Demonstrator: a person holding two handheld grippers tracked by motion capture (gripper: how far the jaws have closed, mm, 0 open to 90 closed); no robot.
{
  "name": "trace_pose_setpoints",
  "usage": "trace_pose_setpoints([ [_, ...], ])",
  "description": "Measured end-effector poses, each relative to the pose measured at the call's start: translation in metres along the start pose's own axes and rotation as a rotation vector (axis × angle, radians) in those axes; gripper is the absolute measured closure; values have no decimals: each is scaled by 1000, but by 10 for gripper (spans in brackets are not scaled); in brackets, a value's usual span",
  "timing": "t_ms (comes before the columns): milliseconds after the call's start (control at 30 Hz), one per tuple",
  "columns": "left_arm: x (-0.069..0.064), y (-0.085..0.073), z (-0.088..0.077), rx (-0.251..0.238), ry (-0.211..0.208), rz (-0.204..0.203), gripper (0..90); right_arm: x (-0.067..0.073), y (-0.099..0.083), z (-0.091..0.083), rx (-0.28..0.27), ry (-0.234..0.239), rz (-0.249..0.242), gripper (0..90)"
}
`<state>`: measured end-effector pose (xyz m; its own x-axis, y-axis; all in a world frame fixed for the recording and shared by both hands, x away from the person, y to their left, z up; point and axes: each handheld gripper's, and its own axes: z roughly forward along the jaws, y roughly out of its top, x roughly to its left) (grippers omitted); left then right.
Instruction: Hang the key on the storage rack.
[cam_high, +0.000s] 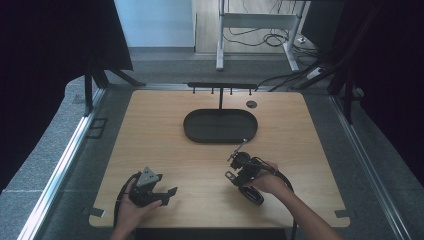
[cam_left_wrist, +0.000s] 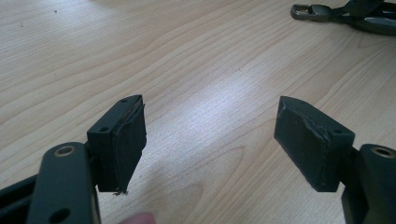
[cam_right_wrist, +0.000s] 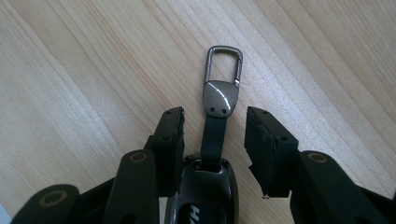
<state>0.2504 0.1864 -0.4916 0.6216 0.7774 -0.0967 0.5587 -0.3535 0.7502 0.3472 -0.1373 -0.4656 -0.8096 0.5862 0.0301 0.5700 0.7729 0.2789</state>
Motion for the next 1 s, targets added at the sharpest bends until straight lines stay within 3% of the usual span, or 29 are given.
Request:
trace_pose_setpoints([
  [400, 0, 0, 1, 2, -3, -2, 255, 3, 1, 11, 49, -1, -1, 612],
  [1000, 0, -1, 2, 4, -3, -1, 256, 7, 1, 14, 69, -41, -6, 681],
])
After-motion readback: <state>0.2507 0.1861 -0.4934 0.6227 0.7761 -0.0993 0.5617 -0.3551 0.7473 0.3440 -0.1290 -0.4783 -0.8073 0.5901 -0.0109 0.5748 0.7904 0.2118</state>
